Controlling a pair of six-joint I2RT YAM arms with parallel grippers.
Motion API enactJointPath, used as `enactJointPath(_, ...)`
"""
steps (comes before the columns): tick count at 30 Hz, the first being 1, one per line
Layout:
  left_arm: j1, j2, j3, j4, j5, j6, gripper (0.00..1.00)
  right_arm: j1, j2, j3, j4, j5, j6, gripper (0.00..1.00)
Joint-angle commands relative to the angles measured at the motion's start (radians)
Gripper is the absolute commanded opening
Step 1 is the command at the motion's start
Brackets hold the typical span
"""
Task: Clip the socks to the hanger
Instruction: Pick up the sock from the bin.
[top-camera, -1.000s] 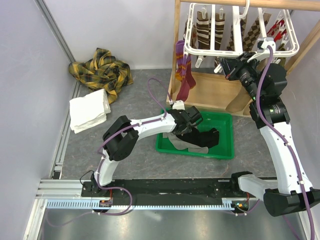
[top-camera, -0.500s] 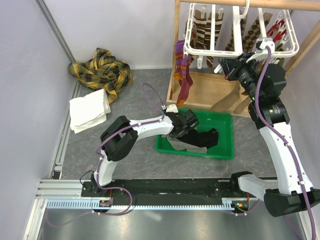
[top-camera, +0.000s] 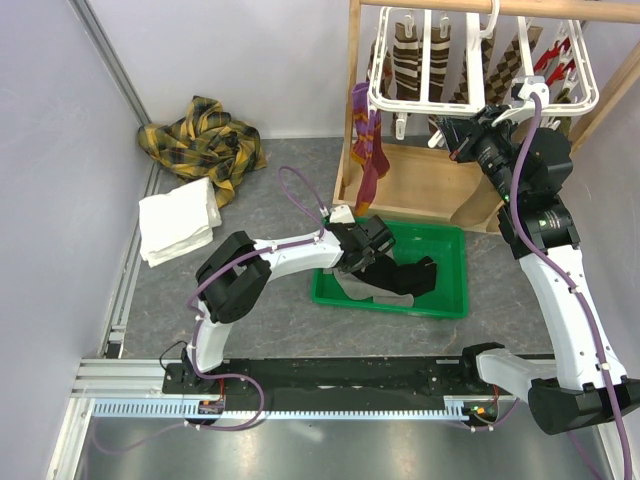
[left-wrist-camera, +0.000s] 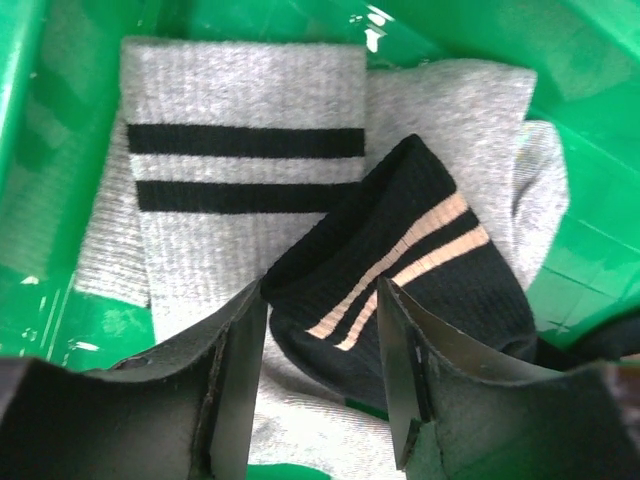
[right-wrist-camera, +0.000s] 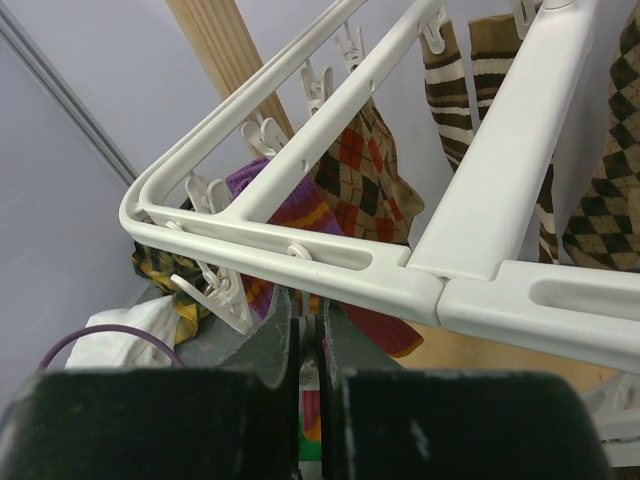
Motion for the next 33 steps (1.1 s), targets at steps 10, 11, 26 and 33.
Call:
enactJointPath(10, 0.002, -0.116, 0.007, 0.131, -0.040, 0.042, 0.44, 0.024, -0.024, 0.000, -0.098, -0.062, -0.005, 0.00)
enactJointPath(11, 0.002, -0.121, -0.001, 0.142, -0.042, 0.048, 0.44, 0.025, -0.023, 0.000, -0.098, -0.061, -0.005, 0.00)
enactJointPath(26, 0.002, -0.069, -0.046, 0.197, -0.031, 0.091, 0.42, 0.024, -0.020, -0.001, -0.098, -0.061, -0.007, 0.00)
enactJointPath(33, -0.002, -0.058, -0.076, 0.200, -0.046, 0.106, 0.39, 0.025, -0.020, -0.001, -0.098, -0.062, -0.002, 0.00)
